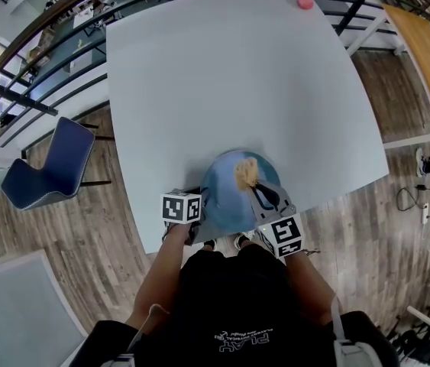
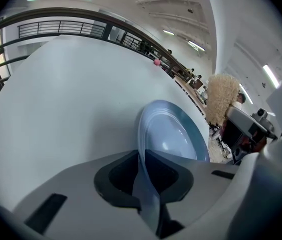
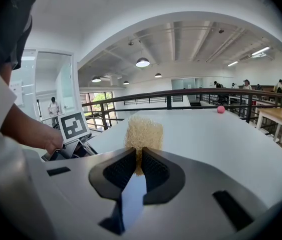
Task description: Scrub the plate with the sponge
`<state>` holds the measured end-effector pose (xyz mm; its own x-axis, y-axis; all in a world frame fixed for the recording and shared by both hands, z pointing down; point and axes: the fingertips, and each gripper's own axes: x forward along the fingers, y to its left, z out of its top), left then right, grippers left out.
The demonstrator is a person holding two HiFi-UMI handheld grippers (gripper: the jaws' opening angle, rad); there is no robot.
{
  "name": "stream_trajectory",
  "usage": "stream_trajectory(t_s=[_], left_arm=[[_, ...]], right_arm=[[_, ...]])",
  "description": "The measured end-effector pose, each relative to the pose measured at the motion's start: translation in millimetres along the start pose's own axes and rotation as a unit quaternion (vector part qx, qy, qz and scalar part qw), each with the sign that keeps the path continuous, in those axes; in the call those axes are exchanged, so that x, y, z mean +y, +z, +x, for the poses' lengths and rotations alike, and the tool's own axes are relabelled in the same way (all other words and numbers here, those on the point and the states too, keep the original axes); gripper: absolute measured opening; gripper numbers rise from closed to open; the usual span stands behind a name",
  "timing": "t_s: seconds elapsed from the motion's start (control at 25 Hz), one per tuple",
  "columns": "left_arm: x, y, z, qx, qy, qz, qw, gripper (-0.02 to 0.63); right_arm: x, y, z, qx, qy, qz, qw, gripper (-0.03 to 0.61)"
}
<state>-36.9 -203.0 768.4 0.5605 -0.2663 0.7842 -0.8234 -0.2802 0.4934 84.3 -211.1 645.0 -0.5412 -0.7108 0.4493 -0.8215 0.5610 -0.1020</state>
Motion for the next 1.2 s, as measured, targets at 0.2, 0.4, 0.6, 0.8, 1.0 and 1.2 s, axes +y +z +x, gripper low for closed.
stream_trajectory(t_s=[0.2, 0.4, 0.6, 0.8, 1.0, 1.2], left_arm=[[0.2, 1.7, 2.3, 0.006, 0.005, -0.005, 1.0, 0.049], [-0.3, 1.2, 2.6, 0.0, 0.0, -0.026, 0.9997, 0.044], [-0.9, 5.7, 2.4, -0.014, -0.004, -0.046, 0.9988, 0.034], [0.0, 4.5, 1.5, -0.027, -0.011, -0.067, 0.9973, 0.026], [-2.1, 5.2, 0.0, -0.036, -0.02, -0.08, 0.996, 0.025], [-2.7, 8.8, -3.8, -0.056, -0.024, -0.086, 0.9945, 0.025]], right_arm=[[-1.0, -0.8, 1.0, 0.001, 0.001, 0.0, 1.0, 0.044], [2.7, -1.3, 2.6, -0.001, 0.002, -0.002, 1.0, 0.044], [3.7, 1.1, 7.4, -0.002, 0.002, 0.0, 1.0, 0.044], [7.8, -1.3, 9.8, 0.002, -0.001, 0.0, 1.0, 0.044], [7.4, -2.4, 8.2, 0.005, -0.003, -0.001, 1.0, 0.044], [8.6, -6.7, 5.8, 0.006, -0.004, 0.0, 1.0, 0.044]])
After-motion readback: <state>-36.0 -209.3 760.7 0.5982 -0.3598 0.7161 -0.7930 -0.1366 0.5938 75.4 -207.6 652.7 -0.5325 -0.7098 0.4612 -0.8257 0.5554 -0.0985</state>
